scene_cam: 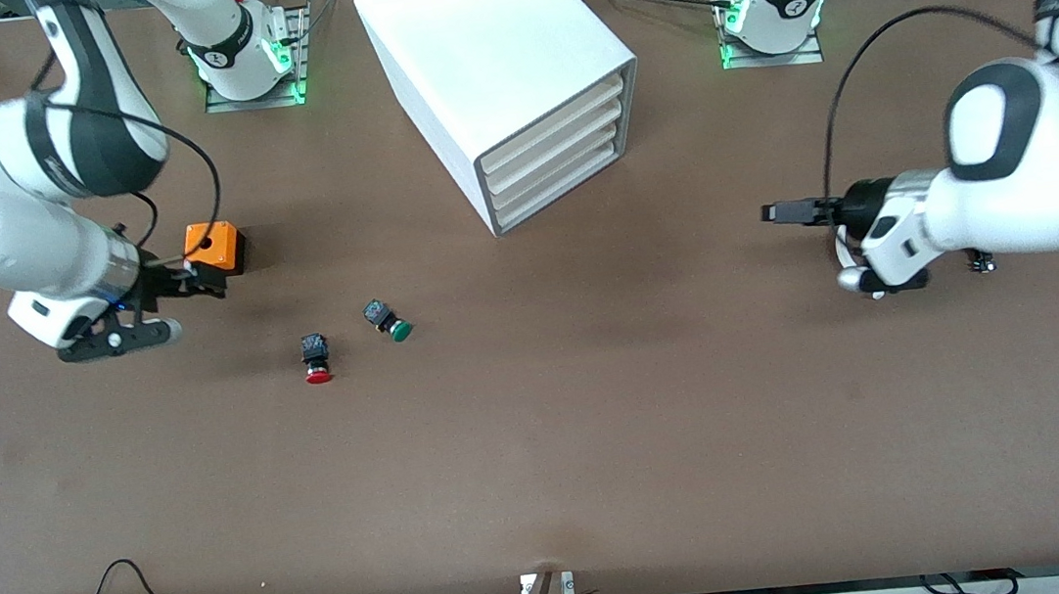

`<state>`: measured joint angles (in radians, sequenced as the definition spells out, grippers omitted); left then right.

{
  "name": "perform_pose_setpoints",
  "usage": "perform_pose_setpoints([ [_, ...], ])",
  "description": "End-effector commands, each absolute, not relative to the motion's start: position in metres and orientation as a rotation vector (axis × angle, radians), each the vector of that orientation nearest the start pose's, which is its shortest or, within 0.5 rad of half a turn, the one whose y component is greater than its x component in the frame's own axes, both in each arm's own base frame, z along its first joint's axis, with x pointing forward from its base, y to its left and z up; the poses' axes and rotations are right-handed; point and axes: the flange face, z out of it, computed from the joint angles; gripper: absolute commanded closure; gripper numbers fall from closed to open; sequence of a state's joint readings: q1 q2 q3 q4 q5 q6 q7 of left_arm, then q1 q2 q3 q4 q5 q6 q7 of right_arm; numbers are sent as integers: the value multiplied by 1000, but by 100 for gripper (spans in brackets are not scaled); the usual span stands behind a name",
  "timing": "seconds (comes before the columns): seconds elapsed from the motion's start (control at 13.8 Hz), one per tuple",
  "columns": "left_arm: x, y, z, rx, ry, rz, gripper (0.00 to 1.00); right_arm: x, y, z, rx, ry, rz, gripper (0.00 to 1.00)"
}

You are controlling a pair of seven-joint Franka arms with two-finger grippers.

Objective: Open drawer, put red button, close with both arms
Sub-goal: 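Grasp the drawer handle with the left gripper while the right gripper lowers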

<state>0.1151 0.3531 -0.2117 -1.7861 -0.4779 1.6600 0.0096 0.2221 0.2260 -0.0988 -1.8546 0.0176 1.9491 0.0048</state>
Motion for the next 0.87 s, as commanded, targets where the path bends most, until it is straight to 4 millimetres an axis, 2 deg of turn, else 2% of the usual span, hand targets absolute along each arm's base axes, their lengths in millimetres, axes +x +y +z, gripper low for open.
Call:
perform_pose_setpoints([
  [0.0,569,-125,320,2445,50,-707,0,603,77,353,-3128,-103,255,0],
  [0.07,564,-137,312,2421,35,-740,0,605,78,345,-3134,-124,257,0],
  [0.15,557,-160,307,2395,-5,-775,0,606,81,335,-3136,-157,259,0],
  [0.22,547,-176,297,2361,-30,-814,0,605,90,326,-3131,-180,260,0],
  [0.29,533,-199,286,2298,-34,-857,0,602,99,314,-3128,-204,273,0],
  [0.44,505,-231,261,2178,26,-943,0,600,114,303,-3119,-247,253,0],
  [0.58,485,-259,244,2135,12,-1012,0,602,123,290,-3117,-271,237,0],
  [0.8,463,-286,235,2118,21,-1019,1,605,126,269,-3117,-292,191,0],
])
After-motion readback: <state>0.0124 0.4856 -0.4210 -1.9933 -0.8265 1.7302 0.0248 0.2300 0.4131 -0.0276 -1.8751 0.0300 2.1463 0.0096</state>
